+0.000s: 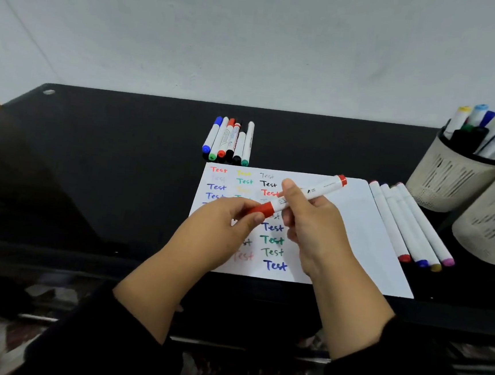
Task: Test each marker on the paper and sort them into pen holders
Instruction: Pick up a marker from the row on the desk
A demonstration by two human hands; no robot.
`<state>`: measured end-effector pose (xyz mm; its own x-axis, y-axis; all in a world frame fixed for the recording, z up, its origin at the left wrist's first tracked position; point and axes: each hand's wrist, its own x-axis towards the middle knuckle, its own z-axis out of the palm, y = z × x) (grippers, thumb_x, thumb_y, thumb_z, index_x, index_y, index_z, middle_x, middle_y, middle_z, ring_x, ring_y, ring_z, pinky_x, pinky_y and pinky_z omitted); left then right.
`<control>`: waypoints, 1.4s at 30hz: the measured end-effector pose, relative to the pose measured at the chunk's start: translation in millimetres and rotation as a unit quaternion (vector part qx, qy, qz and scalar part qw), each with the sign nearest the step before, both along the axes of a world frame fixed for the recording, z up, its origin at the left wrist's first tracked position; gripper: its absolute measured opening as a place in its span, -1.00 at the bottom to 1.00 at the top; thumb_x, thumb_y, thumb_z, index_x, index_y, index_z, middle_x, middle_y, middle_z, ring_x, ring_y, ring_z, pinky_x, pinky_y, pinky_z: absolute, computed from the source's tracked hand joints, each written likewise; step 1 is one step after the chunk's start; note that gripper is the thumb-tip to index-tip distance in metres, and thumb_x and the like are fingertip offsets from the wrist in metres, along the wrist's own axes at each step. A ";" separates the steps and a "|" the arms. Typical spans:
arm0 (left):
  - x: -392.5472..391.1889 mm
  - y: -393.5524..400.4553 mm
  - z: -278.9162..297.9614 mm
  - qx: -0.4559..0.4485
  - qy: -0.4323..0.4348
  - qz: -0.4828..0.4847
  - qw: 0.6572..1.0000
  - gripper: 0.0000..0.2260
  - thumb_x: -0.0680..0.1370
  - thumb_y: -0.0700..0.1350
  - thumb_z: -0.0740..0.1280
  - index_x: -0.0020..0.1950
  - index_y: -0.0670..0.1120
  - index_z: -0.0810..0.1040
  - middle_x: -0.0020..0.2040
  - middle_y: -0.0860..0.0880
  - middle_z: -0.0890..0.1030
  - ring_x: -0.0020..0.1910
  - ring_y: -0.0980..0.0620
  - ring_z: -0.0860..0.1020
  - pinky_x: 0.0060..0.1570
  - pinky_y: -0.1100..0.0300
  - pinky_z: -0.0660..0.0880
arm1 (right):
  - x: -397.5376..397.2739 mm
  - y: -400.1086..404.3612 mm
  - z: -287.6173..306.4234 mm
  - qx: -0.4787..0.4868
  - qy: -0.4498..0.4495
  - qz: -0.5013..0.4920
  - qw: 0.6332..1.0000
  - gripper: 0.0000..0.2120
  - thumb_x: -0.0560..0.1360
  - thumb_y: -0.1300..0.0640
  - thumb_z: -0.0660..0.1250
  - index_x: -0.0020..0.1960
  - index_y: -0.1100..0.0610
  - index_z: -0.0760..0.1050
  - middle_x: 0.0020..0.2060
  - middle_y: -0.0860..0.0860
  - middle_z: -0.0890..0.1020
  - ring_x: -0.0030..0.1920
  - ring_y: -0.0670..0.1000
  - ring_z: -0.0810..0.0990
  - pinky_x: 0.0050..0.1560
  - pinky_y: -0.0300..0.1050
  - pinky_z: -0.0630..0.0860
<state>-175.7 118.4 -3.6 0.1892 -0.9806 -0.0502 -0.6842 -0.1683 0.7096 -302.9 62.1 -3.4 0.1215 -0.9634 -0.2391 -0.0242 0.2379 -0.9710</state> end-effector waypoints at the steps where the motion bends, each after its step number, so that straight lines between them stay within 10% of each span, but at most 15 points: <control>1: 0.3 -0.6 -0.2 0.013 0.000 0.000 1.000 -0.84 0.58 0.08 0.20 0.10 0.16 0.52 -0.15 0.20 0.54 -0.12 0.22 0.49 -0.15 0.30 0.40 | 1.1 -0.5 -1.5 -0.002 0.001 -0.003 1.000 -0.72 0.53 -0.07 0.30 -0.24 0.10 0.51 -0.59 -0.10 0.44 -0.58 -0.18 0.37 -0.39 -0.23 0.33; 36: 4.6 -1.4 5.0 0.027 -0.013 -0.028 0.999 -0.70 0.65 0.06 -0.03 -0.19 0.11 0.39 -0.13 0.08 0.54 -0.18 0.15 0.48 -0.21 0.30 0.38 | 24.4 -9.7 6.4 -0.042 0.007 0.024 0.999 -0.71 0.57 0.08 0.21 -0.32 0.09 0.36 -0.65 -0.15 0.36 -0.56 -0.15 0.28 -0.47 -0.27 0.25; 42: 8.9 0.9 7.6 0.046 0.145 -0.025 0.988 -0.67 0.66 0.01 -0.01 -0.18 -0.01 0.46 -0.26 0.05 0.51 -0.24 0.17 0.53 -0.13 0.34 0.43 | 26.4 -11.6 5.5 -0.030 -0.023 0.051 0.998 -0.74 0.57 0.11 0.20 -0.28 0.13 0.37 -0.61 -0.10 0.37 -0.54 -0.12 0.22 -0.49 -0.27 0.22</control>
<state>-166.8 119.3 4.1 0.1057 -0.9772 -0.1841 -0.4642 -0.2122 0.8599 -276.5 50.5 2.2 0.2283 -0.9580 -0.1736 -0.0007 0.1782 -0.9840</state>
